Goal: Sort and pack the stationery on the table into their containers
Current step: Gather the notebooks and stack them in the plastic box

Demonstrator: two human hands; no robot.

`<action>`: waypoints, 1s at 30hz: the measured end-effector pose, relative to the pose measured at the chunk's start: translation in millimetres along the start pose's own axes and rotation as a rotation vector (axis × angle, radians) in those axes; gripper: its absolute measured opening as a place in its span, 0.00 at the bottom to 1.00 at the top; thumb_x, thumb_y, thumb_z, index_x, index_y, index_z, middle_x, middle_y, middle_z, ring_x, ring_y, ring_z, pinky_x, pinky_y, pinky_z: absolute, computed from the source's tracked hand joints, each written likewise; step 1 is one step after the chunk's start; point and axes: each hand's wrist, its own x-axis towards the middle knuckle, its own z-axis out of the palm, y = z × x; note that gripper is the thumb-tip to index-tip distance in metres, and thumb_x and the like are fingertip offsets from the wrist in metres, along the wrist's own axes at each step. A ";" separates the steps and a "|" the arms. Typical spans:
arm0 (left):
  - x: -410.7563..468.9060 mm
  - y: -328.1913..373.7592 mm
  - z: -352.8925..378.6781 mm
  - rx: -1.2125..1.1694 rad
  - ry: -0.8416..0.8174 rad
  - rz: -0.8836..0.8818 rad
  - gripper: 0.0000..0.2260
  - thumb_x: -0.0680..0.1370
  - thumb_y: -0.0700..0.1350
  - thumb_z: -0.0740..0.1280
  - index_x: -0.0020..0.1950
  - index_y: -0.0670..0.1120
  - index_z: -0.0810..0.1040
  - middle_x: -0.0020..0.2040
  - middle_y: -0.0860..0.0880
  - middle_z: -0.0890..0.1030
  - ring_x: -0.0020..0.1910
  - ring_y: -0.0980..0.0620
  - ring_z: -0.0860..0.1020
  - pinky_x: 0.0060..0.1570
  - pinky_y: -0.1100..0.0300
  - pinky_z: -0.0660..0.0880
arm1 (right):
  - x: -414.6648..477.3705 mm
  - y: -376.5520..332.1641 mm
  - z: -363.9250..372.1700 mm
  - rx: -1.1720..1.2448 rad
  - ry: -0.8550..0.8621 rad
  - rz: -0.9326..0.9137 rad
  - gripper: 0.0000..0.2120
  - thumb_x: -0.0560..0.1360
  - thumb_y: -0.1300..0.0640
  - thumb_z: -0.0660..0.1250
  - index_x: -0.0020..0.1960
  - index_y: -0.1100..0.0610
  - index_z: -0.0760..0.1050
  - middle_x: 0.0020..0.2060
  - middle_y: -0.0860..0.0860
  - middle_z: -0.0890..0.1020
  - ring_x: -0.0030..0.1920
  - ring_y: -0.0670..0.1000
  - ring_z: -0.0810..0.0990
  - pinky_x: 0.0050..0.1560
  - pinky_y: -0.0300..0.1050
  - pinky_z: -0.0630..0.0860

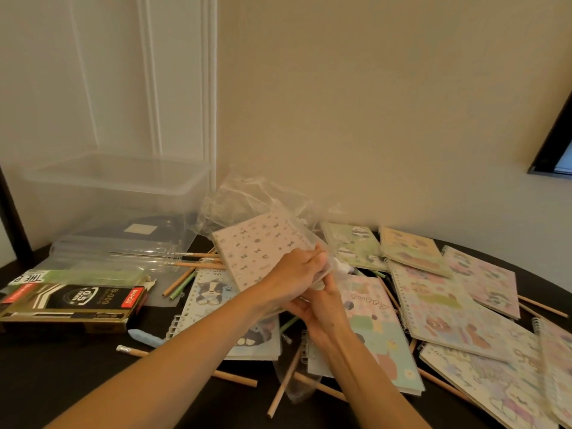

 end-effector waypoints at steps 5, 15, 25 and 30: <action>-2.4 1.9 -26.6 0.045 -0.227 -0.039 0.17 0.81 0.51 0.56 0.68 0.51 0.72 0.65 0.56 0.72 0.63 0.56 0.69 0.62 0.61 0.62 | -2.5 -7.4 -14.5 -0.060 -0.049 0.147 0.14 0.78 0.68 0.60 0.62 0.59 0.71 0.43 0.58 0.83 0.39 0.55 0.83 0.38 0.44 0.82; 59.0 -74.4 -97.0 0.416 0.251 -0.421 0.10 0.79 0.40 0.54 0.44 0.39 0.72 0.43 0.43 0.73 0.37 0.48 0.71 0.33 0.58 0.65 | -0.6 -19.3 -13.9 -0.227 0.154 0.133 0.07 0.77 0.68 0.62 0.54 0.65 0.74 0.46 0.60 0.81 0.37 0.53 0.81 0.30 0.38 0.79; 86.5 -93.0 -94.2 0.330 0.331 -0.496 0.16 0.77 0.50 0.57 0.53 0.40 0.77 0.51 0.41 0.80 0.53 0.40 0.77 0.60 0.45 0.71 | 17.8 -21.0 -10.4 -0.179 0.176 0.080 0.17 0.78 0.72 0.52 0.54 0.54 0.72 0.48 0.58 0.81 0.40 0.57 0.82 0.29 0.44 0.80; 95.0 -91.4 -98.4 0.308 0.380 -0.444 0.10 0.76 0.46 0.57 0.39 0.44 0.72 0.42 0.41 0.79 0.46 0.41 0.77 0.55 0.49 0.73 | 18.9 -4.5 -10.8 -0.086 0.213 0.082 0.16 0.78 0.71 0.54 0.51 0.52 0.73 0.49 0.58 0.82 0.49 0.63 0.82 0.33 0.47 0.80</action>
